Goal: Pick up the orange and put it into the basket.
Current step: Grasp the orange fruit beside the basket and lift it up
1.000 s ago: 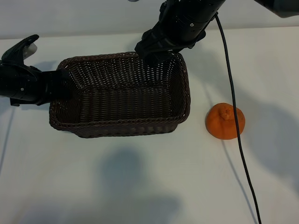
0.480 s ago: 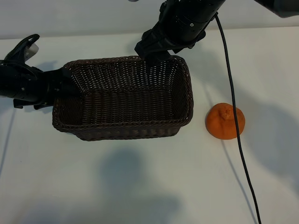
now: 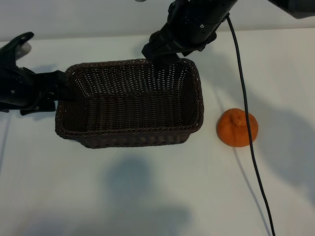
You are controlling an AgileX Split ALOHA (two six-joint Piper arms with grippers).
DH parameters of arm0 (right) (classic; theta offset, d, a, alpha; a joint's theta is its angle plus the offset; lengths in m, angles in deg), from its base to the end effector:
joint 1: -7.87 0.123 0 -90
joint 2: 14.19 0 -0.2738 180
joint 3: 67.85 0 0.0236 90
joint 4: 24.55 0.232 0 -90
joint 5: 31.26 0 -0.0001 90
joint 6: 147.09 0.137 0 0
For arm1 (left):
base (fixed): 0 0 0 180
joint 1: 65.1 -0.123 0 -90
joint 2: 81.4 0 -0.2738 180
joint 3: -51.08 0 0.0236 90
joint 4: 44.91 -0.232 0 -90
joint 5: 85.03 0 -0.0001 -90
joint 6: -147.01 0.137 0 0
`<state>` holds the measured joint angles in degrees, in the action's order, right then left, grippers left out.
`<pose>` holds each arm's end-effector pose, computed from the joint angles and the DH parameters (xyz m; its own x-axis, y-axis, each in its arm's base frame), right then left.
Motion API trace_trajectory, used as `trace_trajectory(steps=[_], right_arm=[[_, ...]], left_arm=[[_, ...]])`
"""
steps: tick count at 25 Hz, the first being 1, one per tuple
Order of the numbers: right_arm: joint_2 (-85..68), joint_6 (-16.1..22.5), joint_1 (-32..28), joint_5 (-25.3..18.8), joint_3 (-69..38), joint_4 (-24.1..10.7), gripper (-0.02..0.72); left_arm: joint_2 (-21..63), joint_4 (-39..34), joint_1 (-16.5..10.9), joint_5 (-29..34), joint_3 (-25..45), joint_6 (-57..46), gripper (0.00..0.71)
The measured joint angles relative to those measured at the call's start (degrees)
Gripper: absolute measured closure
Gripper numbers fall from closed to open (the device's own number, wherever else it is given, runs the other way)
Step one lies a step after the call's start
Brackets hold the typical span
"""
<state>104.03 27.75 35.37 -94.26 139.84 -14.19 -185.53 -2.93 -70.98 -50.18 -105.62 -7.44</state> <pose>0.3648 0.2146 0.2650 -0.7876 -0.4181 -0.4527 -0.5257 0.8391 0.1397 0.3229 -0.0194 0.1517 -0.8965 -0.2679 -0.3528 -0.1041 0.9015 -0.4201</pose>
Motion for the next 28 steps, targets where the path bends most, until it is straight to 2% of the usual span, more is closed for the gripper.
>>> trace_trajectory(steps=[11, 15, 19, 22, 25, 28], right_arm=[[0.0, 0.0, 0.0, 0.3, 0.0, 0.0, 0.108], [0.0, 0.1, 0.0, 1.4, 0.0, 0.1, 0.108], [0.0, 0.1, 0.0, 0.5, 0.0, 0.1, 0.11], [0.0, 0.1, 0.0, -0.8, 0.0, -1.8, 0.123], [0.0, 1.7, 0.0, -2.5, 0.0, -6.6, 0.132], [0.0, 5.2, -0.9, -4.4, 0.0, -11.8, 0.136]], left_arm=[[10.3, -1.5, 0.0, 1.9, -0.5, -2.2, 0.12], [11.0, -1.6, 0.0, 4.2, -3.2, -2.9, 0.12], [11.1, -3.5, 0.0, 5.1, -6.6, -4.9, 0.12], [11.1, -6.9, 0.0, 5.4, -8.7, -7.8, 0.12], [10.8, -8.6, 0.0, 5.9, -9.6, -8.7, 0.12], [10.6, -8.8, 0.0, 6.1, -9.6, -8.9, 0.12]])
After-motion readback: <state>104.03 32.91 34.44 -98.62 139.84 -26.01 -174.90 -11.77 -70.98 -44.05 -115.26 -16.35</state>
